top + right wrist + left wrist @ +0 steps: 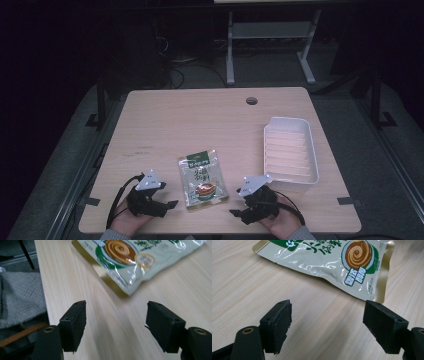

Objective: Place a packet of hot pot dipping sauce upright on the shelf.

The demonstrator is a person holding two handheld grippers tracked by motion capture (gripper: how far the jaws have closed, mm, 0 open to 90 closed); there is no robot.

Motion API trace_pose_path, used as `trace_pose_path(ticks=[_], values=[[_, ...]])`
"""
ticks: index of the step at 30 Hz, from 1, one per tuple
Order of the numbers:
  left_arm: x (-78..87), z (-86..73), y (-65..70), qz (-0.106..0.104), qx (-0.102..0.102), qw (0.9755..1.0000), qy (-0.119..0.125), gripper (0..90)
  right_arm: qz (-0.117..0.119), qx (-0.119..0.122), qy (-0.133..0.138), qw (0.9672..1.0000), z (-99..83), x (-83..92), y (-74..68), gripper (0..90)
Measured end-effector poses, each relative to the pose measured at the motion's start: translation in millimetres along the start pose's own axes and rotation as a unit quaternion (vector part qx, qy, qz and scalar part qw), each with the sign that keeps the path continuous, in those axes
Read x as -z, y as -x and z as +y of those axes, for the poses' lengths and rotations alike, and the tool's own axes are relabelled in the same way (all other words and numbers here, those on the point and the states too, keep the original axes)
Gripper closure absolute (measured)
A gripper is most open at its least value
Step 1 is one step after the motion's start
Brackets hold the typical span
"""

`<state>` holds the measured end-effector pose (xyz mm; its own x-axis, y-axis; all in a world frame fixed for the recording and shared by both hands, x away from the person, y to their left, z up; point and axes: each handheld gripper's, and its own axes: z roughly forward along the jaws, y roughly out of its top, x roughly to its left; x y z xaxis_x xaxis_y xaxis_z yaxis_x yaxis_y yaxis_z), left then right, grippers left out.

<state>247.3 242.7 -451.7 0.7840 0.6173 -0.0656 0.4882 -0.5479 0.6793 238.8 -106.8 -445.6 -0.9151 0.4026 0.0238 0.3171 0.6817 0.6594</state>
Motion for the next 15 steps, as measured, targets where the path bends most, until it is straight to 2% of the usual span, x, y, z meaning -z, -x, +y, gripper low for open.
trace_pose_path(ticks=[6,10,15], values=[[0.1,-0.6,-1.1,0.004,0.002,1.0000,-0.002,22.7,0.002,0.012,0.000,0.9999,20.1,-9.9,0.9,35.3],[-1.0,0.5,-3.1,0.004,0.006,1.0000,-0.002,22.9,0.002,0.017,-0.003,0.9998,26.2,-11.9,-0.3,40.9],[-4.2,2.0,-7.5,0.006,0.010,0.9999,-0.009,24.3,0.006,0.014,-0.013,0.9998,35.0,-17.9,3.9,45.9]])
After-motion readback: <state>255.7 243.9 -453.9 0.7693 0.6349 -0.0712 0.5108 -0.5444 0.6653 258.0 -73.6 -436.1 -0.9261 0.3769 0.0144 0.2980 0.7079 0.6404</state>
